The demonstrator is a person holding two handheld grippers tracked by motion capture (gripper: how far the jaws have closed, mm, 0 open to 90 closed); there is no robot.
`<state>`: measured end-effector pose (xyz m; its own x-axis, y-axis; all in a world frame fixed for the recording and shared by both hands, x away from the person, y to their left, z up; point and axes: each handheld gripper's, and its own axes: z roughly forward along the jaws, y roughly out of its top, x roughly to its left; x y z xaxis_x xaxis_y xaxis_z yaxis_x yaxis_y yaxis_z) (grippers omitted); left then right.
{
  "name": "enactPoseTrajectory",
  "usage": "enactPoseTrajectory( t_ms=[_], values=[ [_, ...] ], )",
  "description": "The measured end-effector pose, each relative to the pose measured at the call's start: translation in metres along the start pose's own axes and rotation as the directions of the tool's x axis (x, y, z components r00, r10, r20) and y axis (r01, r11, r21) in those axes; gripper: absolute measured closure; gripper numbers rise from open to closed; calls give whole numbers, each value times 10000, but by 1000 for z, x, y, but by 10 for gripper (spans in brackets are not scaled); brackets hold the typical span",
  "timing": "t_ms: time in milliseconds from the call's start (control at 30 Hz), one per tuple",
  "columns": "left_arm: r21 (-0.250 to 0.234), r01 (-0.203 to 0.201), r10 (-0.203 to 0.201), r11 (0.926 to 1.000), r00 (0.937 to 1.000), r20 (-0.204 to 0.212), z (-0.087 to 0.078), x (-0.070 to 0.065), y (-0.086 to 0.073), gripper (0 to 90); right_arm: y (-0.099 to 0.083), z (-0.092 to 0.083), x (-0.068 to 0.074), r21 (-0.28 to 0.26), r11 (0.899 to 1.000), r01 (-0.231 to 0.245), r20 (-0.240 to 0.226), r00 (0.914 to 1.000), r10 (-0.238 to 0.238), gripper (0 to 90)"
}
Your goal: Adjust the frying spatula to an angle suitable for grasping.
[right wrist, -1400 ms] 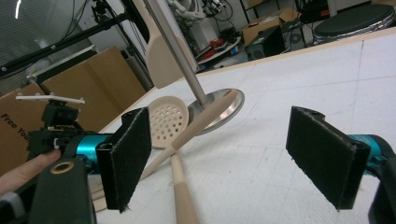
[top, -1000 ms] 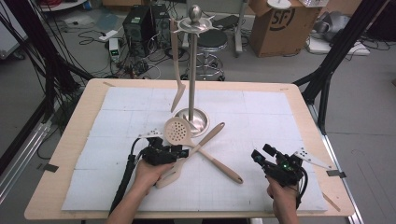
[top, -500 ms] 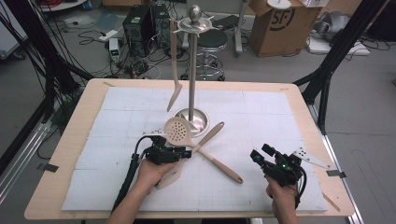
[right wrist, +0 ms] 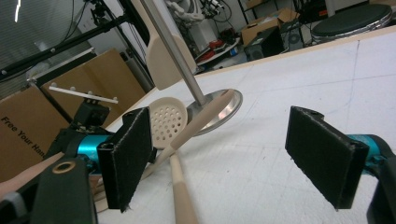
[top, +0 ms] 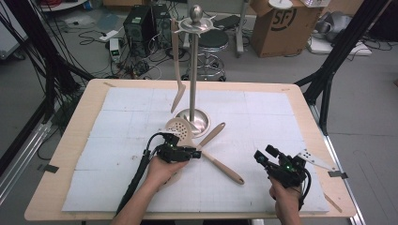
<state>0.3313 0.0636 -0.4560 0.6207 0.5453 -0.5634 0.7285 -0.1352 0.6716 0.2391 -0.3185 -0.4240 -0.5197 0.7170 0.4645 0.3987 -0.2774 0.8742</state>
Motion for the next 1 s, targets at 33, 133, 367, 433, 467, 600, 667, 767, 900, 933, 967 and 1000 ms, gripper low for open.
enactPoseTrajectory(
  t_ms=[33, 133, 367, 433, 467, 600, 667, 767, 900, 933, 967, 1000],
  values=[
    [94, -35, 35, 10000, 10000, -40, 1, 0, 0, 642, 0, 0, 0, -2, 10000, -86, 11, 10000, 86, 221],
    [72, -212, 213, 9997, 9997, -86, 2, -2, 1, 706, 0, 0, 0, 1, 10000, -94, 13, 10000, 94, 221],
    [-201, -139, 125, 9997, 9975, -690, -6, 3, 6, 826, 0, -1, 0, 5, 9999, -106, 21, 9999, 106, 222],
    [-220, 336, -354, 9992, 9959, -829, -6, 11, 6, 860, 0, 0, 0, -11, 10000, -48, 8, 10000, 48, 222],
    [-219, 451, -468, 9987, 9954, -835, -6, 14, 7, 871, 0, 0, 0, -20, 10000, -49, 21, 10000, 49, 222],
    [-94, 580, -587, 9983, 9922, -1100, -5, 17, 6, 893, 0, 0, 0, -18, 10000, -50, 14, 10000, 50, 222],
    [23, 592, -583, 9982, 9884, -1405, -4, 19, 6, 896, 0, 0, 1, 23, 10000, -97, 10, 10000, 96, 222],
    [226, 707, -663, 9972, 9851, -1587, -4, 21, 5, 896, -1, 0, 2, 38, 9999, -101, -14, 9999, 101, 222],
    [511, 776, -675, 9957, 9822, -1752, -2, 19, 4, 898, 0, 0, 1, 21, 10000, -92, -4, 10000, 92, 223],
    [600, 735, -613, 9955, 9809, -1846, -3, 18, 4, 898, 0, 0, 1, -6, 10000, -47, 20, 10000, 47, 223],
    [671, 751, -609, 9949, 9792, -1938, -3, 17, 4, 899, 0, 0, 1, -3, 10000, -48, 23, 10000, 48, 225],
    [719, 731, -576, 9947, 9786, -1973, -4, 17, 4, 899, 0, 0, 1, 11, 10000, -63, 29, 10000, 63, 226]
  ],
)
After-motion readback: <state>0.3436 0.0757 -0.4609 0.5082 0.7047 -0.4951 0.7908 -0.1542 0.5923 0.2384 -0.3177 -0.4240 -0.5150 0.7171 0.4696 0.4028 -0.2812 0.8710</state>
